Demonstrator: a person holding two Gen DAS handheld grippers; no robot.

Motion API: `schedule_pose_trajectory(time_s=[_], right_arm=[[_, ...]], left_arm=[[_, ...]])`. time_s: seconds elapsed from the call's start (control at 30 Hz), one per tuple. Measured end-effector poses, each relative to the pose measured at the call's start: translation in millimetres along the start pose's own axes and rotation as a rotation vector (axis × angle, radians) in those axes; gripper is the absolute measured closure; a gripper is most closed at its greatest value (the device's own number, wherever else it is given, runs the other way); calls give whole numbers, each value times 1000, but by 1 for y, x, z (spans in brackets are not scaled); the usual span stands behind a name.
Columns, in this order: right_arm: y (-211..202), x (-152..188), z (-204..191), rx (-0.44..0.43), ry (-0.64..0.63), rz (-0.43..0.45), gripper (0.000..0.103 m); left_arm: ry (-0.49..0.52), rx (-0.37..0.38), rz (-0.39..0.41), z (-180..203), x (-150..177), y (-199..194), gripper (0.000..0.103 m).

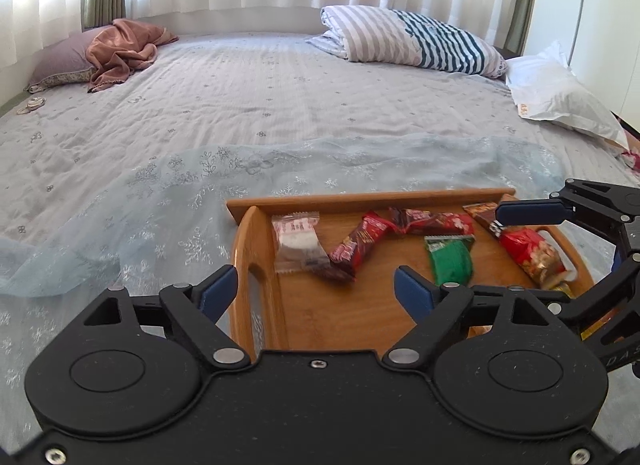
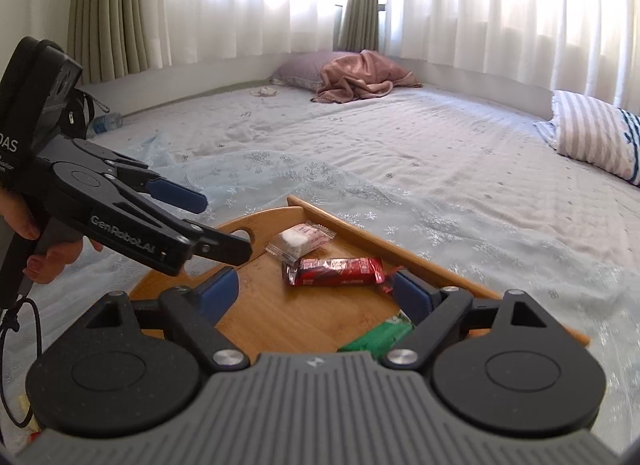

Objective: Organize snacks
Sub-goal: 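Move both open tools back over the snack pile beside the tray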

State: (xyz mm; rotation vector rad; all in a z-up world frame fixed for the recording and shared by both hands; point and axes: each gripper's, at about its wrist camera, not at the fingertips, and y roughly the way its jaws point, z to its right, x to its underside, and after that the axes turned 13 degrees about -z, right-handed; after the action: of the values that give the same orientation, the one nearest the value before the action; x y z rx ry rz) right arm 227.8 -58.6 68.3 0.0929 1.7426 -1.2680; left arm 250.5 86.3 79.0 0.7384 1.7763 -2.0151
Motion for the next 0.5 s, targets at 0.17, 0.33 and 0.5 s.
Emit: schedule_pose_trajectory(time_s=[0.17,0.33,0.5], right_arm=[[-25,28,-11,14,67,26,11],[-44,59,-24,32,121,66,11],[-60,98,-41,96,159,110,9]], left_arm=[[2,11,16,9,26,-27,14],[-4,18,30,19,56,-48,11],[-11,25,39,27,91,-61,7]])
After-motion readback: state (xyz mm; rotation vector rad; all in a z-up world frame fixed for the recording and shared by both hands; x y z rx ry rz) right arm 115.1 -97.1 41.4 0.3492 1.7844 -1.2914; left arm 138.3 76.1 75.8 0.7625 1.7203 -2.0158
